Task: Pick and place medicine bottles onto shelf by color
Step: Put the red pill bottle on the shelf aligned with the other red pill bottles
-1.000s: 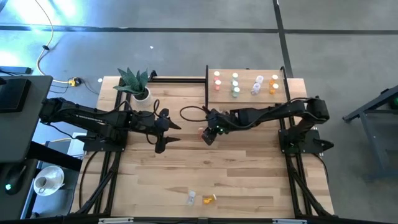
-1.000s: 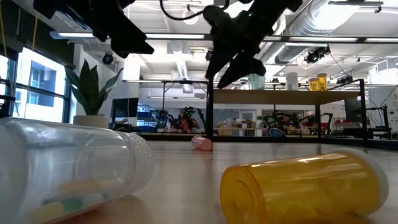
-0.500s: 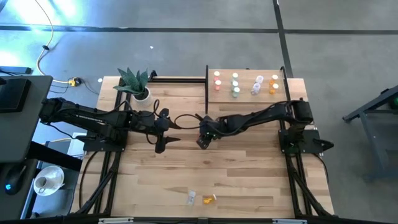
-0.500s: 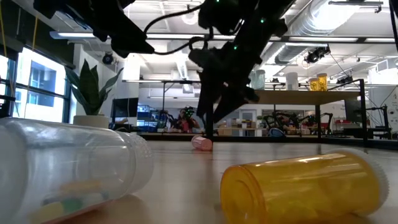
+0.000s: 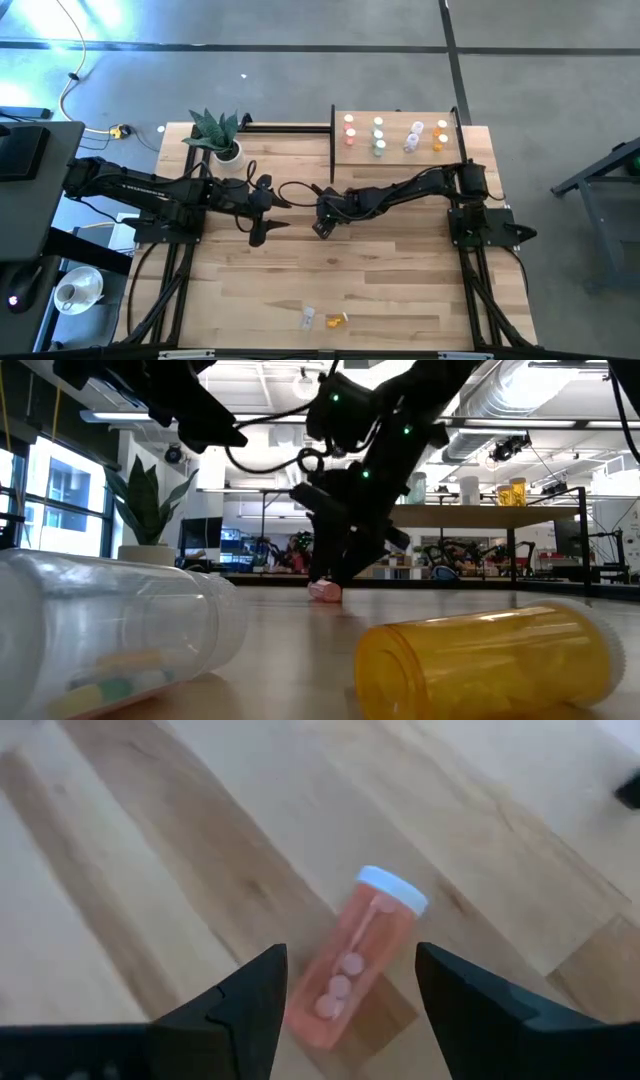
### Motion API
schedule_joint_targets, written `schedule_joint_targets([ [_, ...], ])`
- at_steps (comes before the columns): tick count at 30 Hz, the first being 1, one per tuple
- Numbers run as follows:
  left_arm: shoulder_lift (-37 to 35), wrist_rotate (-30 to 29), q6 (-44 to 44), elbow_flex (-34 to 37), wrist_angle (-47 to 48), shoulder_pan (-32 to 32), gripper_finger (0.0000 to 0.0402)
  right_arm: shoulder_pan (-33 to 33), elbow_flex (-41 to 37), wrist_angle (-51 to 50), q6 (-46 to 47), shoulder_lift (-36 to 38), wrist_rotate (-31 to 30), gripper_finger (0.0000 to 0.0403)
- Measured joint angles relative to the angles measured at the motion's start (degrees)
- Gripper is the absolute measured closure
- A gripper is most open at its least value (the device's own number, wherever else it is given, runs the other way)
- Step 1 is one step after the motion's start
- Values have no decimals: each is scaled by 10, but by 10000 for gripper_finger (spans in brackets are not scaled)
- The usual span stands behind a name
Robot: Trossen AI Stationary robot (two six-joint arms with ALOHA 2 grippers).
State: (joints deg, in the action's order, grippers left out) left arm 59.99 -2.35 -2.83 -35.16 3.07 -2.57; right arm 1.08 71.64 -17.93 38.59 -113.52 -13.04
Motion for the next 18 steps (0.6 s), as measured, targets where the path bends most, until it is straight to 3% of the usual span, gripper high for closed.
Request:
schedule_joint_targets([
  [10, 0, 1, 0, 0, 1, 0, 170, 0, 1, -22, 0, -22, -2, 202],
  [18, 0, 1, 0, 0, 1, 0, 170, 0, 1, -29, -25, -22, -4, 295],
])
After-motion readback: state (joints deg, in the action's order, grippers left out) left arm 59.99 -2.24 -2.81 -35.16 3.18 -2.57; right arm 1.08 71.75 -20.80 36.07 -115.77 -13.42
